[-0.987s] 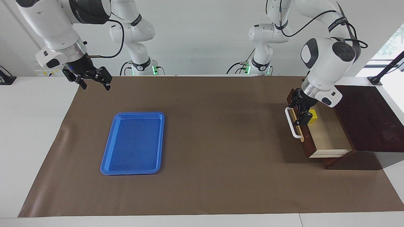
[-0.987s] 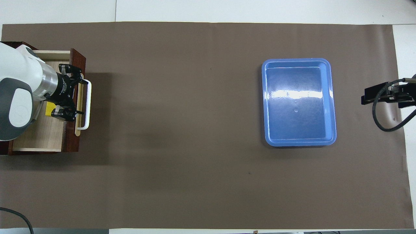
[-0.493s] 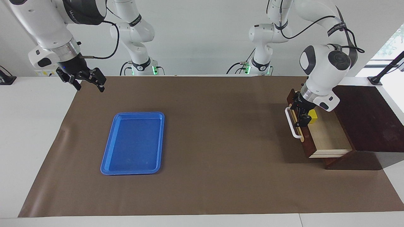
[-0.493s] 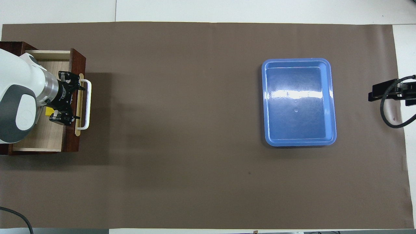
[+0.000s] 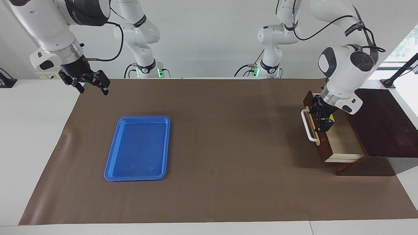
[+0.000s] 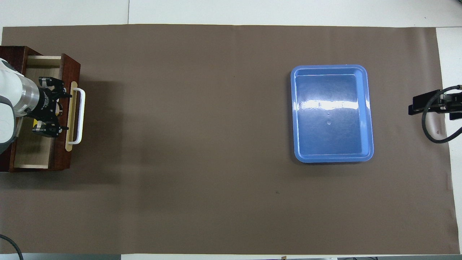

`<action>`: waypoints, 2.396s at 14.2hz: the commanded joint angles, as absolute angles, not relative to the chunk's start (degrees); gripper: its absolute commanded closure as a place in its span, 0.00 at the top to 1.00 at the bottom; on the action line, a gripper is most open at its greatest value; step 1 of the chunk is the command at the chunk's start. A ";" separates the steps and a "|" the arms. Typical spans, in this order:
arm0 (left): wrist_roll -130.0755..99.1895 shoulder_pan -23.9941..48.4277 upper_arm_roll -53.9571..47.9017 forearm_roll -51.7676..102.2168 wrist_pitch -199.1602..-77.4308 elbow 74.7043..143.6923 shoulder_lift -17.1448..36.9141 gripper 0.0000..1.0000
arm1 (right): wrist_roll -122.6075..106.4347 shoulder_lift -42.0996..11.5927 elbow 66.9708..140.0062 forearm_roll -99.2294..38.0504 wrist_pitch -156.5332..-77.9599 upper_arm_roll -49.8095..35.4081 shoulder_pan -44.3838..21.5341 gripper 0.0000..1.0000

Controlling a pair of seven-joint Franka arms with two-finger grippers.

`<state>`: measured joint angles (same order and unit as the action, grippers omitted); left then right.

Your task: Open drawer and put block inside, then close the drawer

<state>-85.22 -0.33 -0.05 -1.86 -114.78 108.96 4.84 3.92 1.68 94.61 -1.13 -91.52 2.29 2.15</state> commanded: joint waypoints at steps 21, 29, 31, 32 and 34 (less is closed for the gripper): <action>-59.90 -8.44 -1.49 -4.75 -105.48 105.56 0.45 1.00 | -1.58 2.90 95.89 -0.09 -88.42 1.58 3.43 1.00; -21.76 -2.72 -1.58 -0.88 -92.91 101.69 -3.08 1.00 | -1.67 2.99 96.06 -0.09 -88.51 1.67 3.96 1.00; -15.83 -2.72 -2.90 -0.79 -91.68 101.43 -2.99 1.00 | -1.67 2.99 96.06 -0.09 -88.51 1.67 3.96 1.00; -15.56 -2.55 -2.90 -0.79 -90.97 100.12 -2.81 1.00 | -1.67 2.99 96.06 -0.09 -88.51 1.67 3.96 1.00; -13.73 -2.81 -4.21 -0.79 -91.05 99.66 -2.46 1.00 | -1.76 2.99 96.06 -0.09 -88.51 1.67 3.96 1.00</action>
<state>-16.51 -3.16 -3.62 -1.31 -92.88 101.23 -2.97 0.25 1.74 94.73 -0.98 -88.63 2.38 2.72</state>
